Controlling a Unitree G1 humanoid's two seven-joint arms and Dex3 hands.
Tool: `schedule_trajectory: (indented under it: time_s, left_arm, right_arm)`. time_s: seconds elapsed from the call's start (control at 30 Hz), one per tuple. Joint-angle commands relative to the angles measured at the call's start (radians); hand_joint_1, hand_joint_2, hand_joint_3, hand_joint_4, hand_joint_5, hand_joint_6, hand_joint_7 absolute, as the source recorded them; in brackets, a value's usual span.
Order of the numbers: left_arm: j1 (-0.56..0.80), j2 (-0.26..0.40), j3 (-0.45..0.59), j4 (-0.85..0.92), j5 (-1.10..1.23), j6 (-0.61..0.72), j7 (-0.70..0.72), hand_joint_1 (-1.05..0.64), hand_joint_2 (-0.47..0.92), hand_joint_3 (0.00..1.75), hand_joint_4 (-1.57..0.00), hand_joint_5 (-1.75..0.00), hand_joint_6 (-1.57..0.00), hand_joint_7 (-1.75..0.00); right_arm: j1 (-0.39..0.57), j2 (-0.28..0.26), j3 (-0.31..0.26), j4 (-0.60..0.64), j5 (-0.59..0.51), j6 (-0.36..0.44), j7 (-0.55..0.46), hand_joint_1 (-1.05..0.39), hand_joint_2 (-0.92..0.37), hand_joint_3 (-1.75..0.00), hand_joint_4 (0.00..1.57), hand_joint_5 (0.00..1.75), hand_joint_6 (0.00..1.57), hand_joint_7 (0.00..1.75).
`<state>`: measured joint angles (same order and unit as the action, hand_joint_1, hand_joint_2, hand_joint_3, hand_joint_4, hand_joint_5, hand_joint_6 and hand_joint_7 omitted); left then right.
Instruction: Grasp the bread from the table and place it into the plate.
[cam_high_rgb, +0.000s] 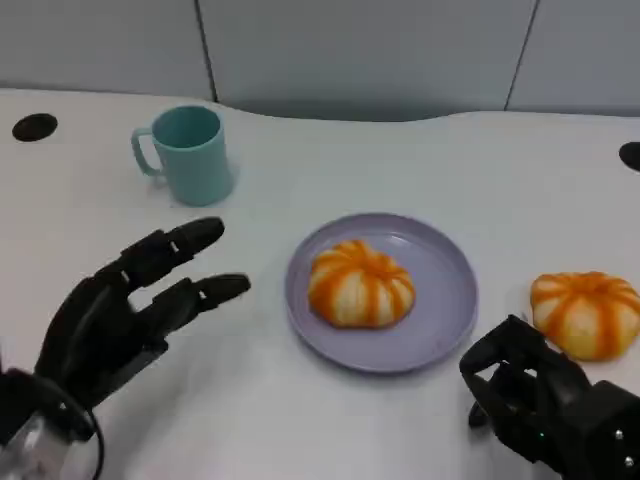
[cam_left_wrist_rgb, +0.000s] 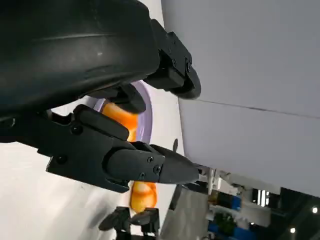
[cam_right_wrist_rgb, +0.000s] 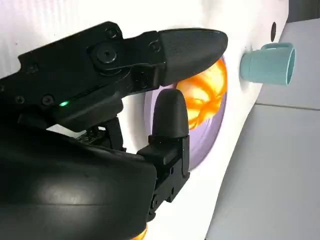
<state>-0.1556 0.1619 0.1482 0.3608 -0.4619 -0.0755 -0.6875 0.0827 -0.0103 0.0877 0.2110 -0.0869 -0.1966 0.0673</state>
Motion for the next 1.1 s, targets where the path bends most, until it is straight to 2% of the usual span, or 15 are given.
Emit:
schedule_trajectory:
  time_s: [0.03,0.17,0.3,0.43,0.67,1.1]
  left_arm:
    - [0.092,0.016,0.028,-0.074,0.012,0.035,0.058,-0.45,0.92,0.15,-0.26,-1.67,-0.3,-1.35]
    - [0.141,0.006,0.021,-0.092,0.031,0.05,0.094,-0.36,0.92,0.14,-0.32,-1.66,-0.33,-1.36]
    - [0.166,-0.002,0.015,-0.083,0.056,0.055,0.117,-0.36,0.92,0.09,-0.37,-1.65,-0.35,-1.39]
    - [0.176,-0.027,0.017,-0.065,0.067,0.068,0.163,-0.31,0.92,0.09,-0.42,-1.73,-0.36,-1.54]
    - [0.183,-0.032,-0.002,-0.052,0.124,0.049,0.183,-0.34,0.92,0.12,-0.47,-1.75,-0.38,-1.63]
    - [0.166,-0.026,-0.002,-0.019,0.156,0.03,0.172,-0.34,0.92,0.12,-0.47,-1.75,-0.38,-1.64]
  right_arm:
    - [0.009,-0.017,-0.005,-0.015,-0.006,-0.005,-0.005,-0.31,-0.92,-0.34,0.62,1.75,0.38,1.75]
    - [0.013,-0.018,-0.005,-0.02,-0.007,-0.004,-0.006,-0.31,-0.92,-0.34,0.61,1.75,0.38,1.75]
    - [0.014,-0.02,-0.01,-0.019,0.001,-0.009,-0.003,-0.32,-0.92,-0.34,0.61,1.75,0.38,1.75]
    - [0.019,-0.026,-0.015,-0.031,0.01,0.001,0.005,-0.3,-0.92,-0.33,0.62,1.75,0.39,1.75]
    - [0.028,-0.036,-0.023,-0.034,0.021,-0.011,0.021,-0.29,-0.92,-0.34,0.62,1.75,0.38,1.75]
    - [0.027,-0.041,-0.026,-0.026,0.026,-0.016,0.024,-0.29,-0.92,-0.34,0.61,1.75,0.38,1.75]
